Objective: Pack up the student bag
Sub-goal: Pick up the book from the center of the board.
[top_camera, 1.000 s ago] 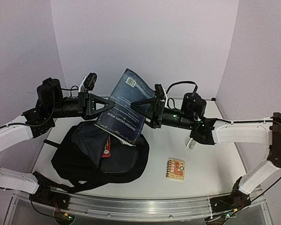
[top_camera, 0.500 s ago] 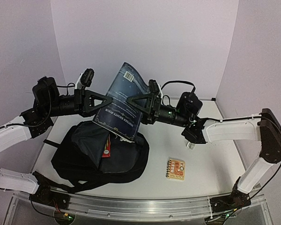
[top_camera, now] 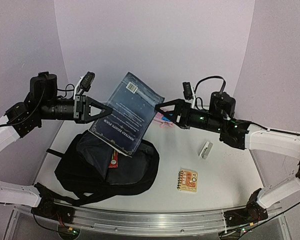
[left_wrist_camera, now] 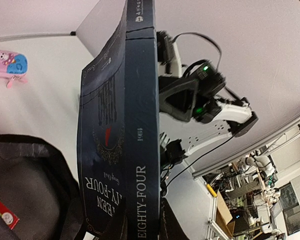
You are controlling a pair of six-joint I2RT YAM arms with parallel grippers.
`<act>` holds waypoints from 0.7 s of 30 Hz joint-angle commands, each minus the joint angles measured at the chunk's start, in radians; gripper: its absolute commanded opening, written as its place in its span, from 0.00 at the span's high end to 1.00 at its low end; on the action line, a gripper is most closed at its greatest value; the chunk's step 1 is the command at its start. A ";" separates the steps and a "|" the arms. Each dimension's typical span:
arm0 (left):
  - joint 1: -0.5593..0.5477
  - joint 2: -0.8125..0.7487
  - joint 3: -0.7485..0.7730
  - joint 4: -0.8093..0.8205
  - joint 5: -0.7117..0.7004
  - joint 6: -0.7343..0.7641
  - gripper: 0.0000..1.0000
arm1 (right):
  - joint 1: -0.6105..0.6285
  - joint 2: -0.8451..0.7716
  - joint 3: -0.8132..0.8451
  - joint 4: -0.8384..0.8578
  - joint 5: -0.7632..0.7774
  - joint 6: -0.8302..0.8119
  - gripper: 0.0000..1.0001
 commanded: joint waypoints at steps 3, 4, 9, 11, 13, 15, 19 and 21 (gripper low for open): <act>0.006 0.027 0.065 -0.123 0.127 0.195 1.00 | -0.049 -0.114 0.105 -0.362 -0.031 -0.272 0.02; 0.006 0.037 0.067 -0.130 0.172 0.219 1.00 | -0.049 -0.105 0.131 -0.405 -0.065 -0.304 0.02; 0.006 0.110 0.126 -0.246 0.332 0.333 1.00 | -0.049 -0.061 0.241 -0.561 -0.187 -0.418 0.02; 0.006 0.138 0.143 -0.283 0.378 0.362 1.00 | -0.048 -0.032 0.276 -0.598 -0.249 -0.446 0.02; 0.006 0.159 0.153 -0.303 0.413 0.381 1.00 | -0.046 -0.006 0.302 -0.615 -0.300 -0.468 0.02; 0.005 0.185 0.169 -0.335 0.448 0.406 1.00 | -0.041 0.026 0.324 -0.627 -0.353 -0.487 0.02; 0.004 0.222 0.194 -0.381 0.502 0.445 1.00 | -0.024 0.084 0.371 -0.639 -0.421 -0.521 0.02; 0.004 0.236 0.204 -0.409 0.522 0.467 1.00 | -0.013 0.111 0.398 -0.638 -0.452 -0.531 0.02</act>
